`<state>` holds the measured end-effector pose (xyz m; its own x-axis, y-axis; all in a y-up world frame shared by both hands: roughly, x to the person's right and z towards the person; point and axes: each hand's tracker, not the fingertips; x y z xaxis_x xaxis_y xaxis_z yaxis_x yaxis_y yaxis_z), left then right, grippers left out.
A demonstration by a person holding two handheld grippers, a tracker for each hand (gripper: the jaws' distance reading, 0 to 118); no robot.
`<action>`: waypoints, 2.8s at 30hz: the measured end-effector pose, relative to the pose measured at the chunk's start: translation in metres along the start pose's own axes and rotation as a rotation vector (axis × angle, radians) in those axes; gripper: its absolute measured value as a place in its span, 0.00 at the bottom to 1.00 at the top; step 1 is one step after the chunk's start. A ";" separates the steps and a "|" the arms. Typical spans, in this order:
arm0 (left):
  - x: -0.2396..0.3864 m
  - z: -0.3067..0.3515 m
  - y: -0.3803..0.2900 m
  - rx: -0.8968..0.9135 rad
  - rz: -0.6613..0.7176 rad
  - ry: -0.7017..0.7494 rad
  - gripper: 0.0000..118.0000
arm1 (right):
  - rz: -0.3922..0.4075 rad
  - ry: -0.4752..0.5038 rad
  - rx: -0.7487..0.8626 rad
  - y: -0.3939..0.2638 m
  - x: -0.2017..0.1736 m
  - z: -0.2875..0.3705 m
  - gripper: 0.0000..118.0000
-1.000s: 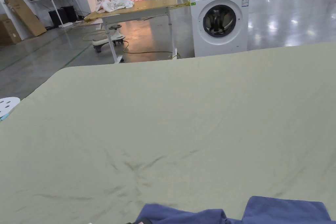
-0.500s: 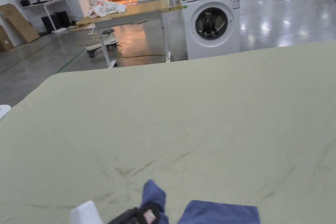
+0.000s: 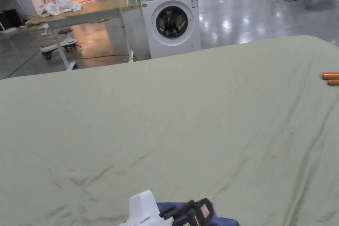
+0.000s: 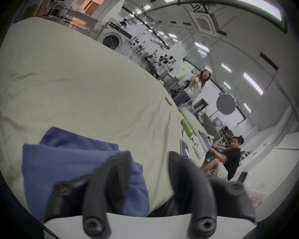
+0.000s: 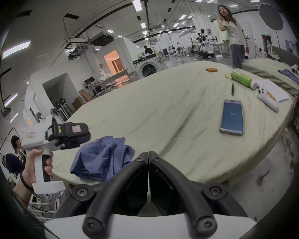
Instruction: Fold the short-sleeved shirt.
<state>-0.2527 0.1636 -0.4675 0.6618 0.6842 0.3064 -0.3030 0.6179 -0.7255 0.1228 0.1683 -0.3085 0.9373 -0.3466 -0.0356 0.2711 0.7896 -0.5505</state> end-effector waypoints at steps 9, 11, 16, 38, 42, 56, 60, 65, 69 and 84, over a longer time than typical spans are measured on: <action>-0.025 -0.072 -0.048 -0.252 0.069 0.106 0.04 | -0.069 0.009 -0.029 -0.012 0.003 -0.006 0.00; -0.026 -0.089 -0.062 -0.309 0.011 0.131 0.03 | -0.041 0.021 -0.050 -0.015 -0.005 -0.009 0.00; -0.020 -0.064 -0.045 -0.224 0.112 0.055 0.07 | 0.101 0.075 -0.115 -0.022 -0.032 -0.033 0.00; -0.122 0.071 -0.030 -0.027 0.316 0.178 0.70 | 0.246 0.131 -0.525 -0.009 -0.093 -0.200 0.00; -0.136 0.040 -0.046 -0.053 0.380 0.066 0.44 | 0.198 0.127 -0.518 -0.011 -0.090 -0.200 0.00; -0.135 0.112 0.001 0.126 0.336 0.046 0.23 | -0.171 0.356 -0.257 0.016 -0.073 -0.131 0.00; -0.176 0.212 0.055 0.250 0.230 0.274 0.23 | 0.033 0.285 -0.220 0.024 -0.073 -0.108 0.00; -0.249 0.303 0.101 0.254 0.246 0.587 0.23 | -0.071 0.250 -0.253 0.008 -0.054 -0.105 0.00; -0.302 0.329 0.109 0.255 0.393 0.639 0.24 | -0.139 0.203 -0.232 0.003 -0.041 -0.101 0.00; -0.048 0.282 0.107 0.405 -0.420 0.896 0.66 | 0.076 0.073 0.100 0.072 -0.040 -0.056 0.00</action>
<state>-0.5101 0.3057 -0.3860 0.9788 -0.0457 -0.1998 -0.0294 0.9333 -0.3579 0.0925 0.2109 -0.3932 0.9386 -0.3168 -0.1369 0.2235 0.8602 -0.4584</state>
